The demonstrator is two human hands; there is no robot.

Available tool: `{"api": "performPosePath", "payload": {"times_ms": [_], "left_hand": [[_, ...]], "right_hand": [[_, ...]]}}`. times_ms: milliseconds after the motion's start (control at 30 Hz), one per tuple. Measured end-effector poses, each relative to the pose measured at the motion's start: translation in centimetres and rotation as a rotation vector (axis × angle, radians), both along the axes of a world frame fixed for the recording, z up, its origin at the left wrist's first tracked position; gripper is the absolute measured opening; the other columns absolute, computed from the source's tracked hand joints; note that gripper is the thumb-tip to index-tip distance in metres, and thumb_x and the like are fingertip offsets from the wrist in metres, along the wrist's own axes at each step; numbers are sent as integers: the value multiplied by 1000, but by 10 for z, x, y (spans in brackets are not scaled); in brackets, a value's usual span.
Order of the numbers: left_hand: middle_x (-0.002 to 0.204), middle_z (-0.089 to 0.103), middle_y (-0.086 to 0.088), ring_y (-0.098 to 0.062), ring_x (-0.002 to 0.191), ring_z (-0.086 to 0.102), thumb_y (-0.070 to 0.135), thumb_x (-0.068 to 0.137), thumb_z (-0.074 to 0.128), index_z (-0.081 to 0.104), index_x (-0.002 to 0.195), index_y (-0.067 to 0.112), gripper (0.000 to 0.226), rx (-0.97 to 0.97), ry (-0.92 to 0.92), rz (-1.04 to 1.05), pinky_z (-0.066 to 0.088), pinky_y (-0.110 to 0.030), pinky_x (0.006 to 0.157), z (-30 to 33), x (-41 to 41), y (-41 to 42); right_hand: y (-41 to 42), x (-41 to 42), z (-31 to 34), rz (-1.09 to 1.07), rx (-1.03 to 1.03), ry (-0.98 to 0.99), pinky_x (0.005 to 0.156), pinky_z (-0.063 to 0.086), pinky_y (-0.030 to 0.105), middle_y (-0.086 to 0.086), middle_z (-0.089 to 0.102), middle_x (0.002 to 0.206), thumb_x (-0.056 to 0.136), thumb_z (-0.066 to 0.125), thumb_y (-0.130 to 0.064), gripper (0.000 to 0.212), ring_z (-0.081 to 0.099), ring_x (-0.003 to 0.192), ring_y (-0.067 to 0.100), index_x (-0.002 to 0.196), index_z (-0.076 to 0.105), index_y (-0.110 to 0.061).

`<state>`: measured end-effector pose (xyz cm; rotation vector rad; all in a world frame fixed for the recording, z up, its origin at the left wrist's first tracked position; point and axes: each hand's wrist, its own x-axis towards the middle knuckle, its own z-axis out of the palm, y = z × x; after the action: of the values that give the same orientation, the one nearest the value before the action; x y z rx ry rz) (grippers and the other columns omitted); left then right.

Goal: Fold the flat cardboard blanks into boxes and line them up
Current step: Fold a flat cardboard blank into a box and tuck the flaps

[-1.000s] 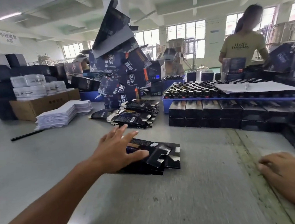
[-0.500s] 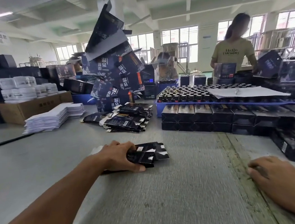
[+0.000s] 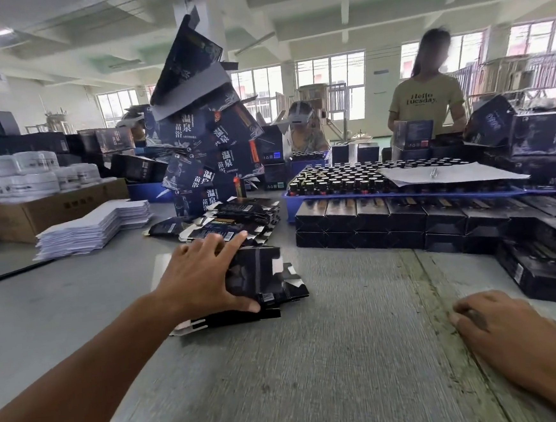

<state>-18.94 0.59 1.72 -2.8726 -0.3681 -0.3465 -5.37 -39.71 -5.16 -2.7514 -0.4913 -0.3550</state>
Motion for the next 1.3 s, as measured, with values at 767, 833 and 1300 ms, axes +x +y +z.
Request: {"api": "performPosePath", "payload": {"times_ms": [767,833,1300], "left_hand": [[135,54,5,-18,120,50,95,61,48,42,141,23,108,-203,-369,-428,39,-38,104,-35,20,-150],[134,56,3,-19,119,53,94,62,47,44,140,20,107,-185,-390,-457,41,-38,103,-35,18,-151],[138,51,-4,-23,114,58,86,82,36,13,159,37,94,-78,-455,-711,52,-44,92,-34,9,-159]], "right_hand": [[24,-58,45,436,835,129,69,58,20,-15,74,92,89,70,-34,8,72,84,5,84,64,-35],[26,-63,46,461,807,108,71,56,15,-17,73,92,89,71,-31,9,71,83,5,86,65,-38],[28,-71,48,554,850,207,72,59,21,-12,76,102,95,65,-14,38,75,89,11,126,62,-35]]}}
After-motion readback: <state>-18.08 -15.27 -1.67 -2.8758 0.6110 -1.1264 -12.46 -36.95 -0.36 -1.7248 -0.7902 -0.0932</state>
